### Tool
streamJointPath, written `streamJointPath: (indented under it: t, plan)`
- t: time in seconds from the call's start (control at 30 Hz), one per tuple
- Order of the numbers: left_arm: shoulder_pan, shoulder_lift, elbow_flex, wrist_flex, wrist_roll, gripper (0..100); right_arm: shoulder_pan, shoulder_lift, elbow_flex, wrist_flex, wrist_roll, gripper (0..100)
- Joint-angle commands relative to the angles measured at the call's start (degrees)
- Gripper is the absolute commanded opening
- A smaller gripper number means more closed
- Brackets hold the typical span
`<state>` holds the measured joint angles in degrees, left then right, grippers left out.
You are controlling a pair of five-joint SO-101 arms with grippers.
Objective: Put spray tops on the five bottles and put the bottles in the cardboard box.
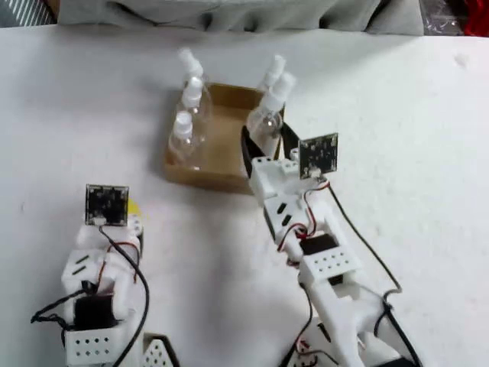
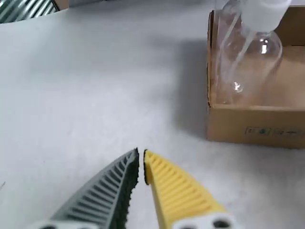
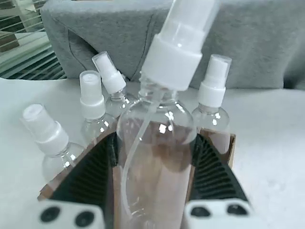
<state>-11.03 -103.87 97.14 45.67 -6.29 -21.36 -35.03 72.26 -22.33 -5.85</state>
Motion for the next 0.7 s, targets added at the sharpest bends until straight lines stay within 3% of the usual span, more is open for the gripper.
streamJointPath:
  t: [0.0, 0.67]
  plan:
    - [-0.5, -0.6, -0.2, -1.2, -0.7, 2, 0.4, 4.8, -4.0, -7.7, 2.1, 1.6]
    - [-0.4, -0.6, -0.2, 0.6, -0.8, 2, 0.6, 22.6, -4.0, -25.8, 2.5, 1.6]
